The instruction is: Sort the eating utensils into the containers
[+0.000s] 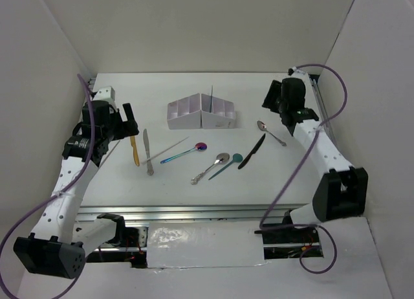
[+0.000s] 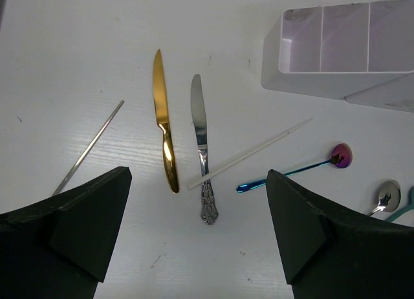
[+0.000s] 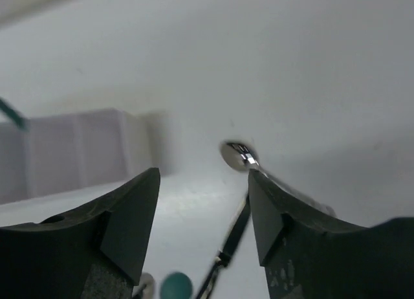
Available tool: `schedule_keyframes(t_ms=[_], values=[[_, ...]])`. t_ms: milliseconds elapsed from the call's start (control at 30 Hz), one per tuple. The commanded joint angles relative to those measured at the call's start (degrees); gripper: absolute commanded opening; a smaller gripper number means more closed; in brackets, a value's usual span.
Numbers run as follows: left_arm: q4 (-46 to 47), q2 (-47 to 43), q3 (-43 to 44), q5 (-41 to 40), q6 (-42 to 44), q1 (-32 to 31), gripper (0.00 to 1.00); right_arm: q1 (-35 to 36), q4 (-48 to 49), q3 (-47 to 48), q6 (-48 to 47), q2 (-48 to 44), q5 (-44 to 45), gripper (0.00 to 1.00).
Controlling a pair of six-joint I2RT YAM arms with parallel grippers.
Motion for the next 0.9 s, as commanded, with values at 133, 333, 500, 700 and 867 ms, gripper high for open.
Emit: schedule_keyframes(t_ms=[133, 333, 500, 700, 867], values=[[0.6, -1.0, 0.6, 1.5, -1.1, -0.2, 0.99, -3.9, -20.8, 7.0, -0.3, 15.3, -0.5, 0.72], [1.9, -1.5, -0.6, 0.1, -0.9, -0.2, 0.99, -6.0, -24.2, 13.1, -5.9, 26.5, -3.6, 0.76], [2.5, -0.4, 0.0, -0.1, -0.6, -0.3, 0.99, -7.0, -25.7, 16.8, -8.9, 30.9, -5.2, 0.73], [3.8, 1.0, 0.4, 1.4, -0.6, -0.3, 0.99, -8.3, -26.4, 18.0, -10.1, 34.0, -8.8, 0.62], [4.3, 2.2, 0.7, 1.0, 0.0, -0.3, 0.99, -8.2, -27.2, 18.8, -10.7, 36.0, -8.8, 0.57]])
